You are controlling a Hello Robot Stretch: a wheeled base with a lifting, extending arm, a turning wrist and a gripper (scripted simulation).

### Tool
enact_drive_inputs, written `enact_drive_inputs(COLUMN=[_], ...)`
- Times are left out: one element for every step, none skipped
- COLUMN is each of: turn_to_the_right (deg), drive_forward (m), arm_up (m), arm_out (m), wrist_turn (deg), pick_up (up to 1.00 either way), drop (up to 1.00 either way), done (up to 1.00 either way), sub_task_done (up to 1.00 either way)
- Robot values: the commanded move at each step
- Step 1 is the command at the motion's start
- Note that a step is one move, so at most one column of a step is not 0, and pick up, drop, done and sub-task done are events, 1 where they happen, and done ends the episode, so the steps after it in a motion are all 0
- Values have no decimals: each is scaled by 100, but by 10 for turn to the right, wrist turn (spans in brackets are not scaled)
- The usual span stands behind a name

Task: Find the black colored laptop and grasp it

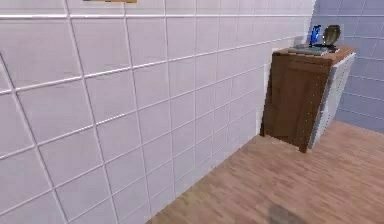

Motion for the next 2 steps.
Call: enact_drive_inputs(turn_to_the_right=[180, 0], drive_forward=[0, 100], arm_up=[0, 0], arm_out=[0, 0], wrist_turn=[0, 0], pick_up=[0, 0], drop=[0, 0], done=[0, 0], sub_task_done=[0, 0])
